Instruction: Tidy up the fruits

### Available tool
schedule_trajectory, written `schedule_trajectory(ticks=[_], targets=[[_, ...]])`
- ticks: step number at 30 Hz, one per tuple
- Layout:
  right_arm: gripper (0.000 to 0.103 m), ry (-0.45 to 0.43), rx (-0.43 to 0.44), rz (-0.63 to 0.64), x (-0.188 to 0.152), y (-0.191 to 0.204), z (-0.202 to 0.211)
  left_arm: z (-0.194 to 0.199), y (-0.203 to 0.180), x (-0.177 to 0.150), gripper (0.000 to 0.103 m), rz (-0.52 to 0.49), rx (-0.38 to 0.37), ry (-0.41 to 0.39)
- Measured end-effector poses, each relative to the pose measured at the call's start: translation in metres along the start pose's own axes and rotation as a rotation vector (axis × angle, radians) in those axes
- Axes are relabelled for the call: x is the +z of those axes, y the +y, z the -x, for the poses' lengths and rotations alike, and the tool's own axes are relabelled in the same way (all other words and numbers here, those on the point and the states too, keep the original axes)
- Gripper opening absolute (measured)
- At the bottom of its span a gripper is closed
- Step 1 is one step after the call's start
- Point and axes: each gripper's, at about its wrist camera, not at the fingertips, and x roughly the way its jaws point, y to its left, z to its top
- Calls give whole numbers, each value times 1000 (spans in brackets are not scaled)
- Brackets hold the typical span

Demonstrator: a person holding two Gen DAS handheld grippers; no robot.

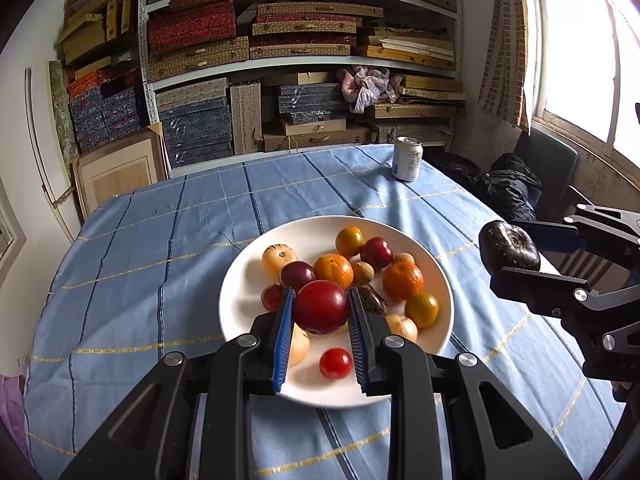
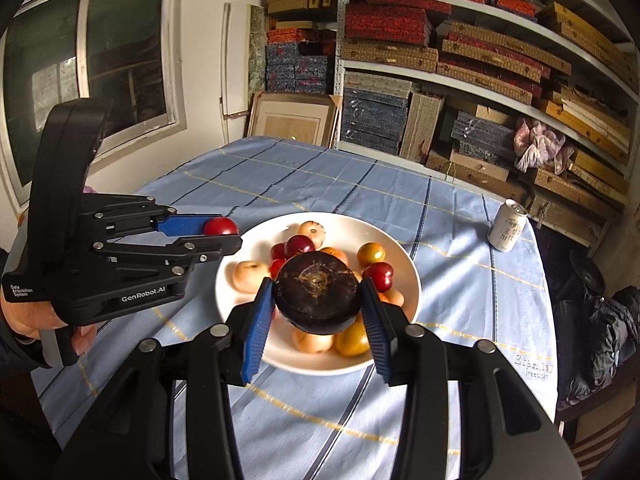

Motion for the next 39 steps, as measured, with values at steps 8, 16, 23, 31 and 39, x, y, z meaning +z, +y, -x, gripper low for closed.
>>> schedule_trajectory(ticks=[8,16,23,31,39], targets=[[42,61,-8,-23,15,-23,-56,-49,17,16,26,16,17,49],[42,100,-18,-44,28,-43,-111,-96,30,22,27,36,28,104],[80,82,-60,-64,27,-46,-130,-104,42,17,86,67,82,81],[80,77,-22,-124,15,-49,-111,-79,43,6,93,102,81,78],[88,32,-31,-153,-16,-31,-61,-36,25,-21,99,95,137,53]])
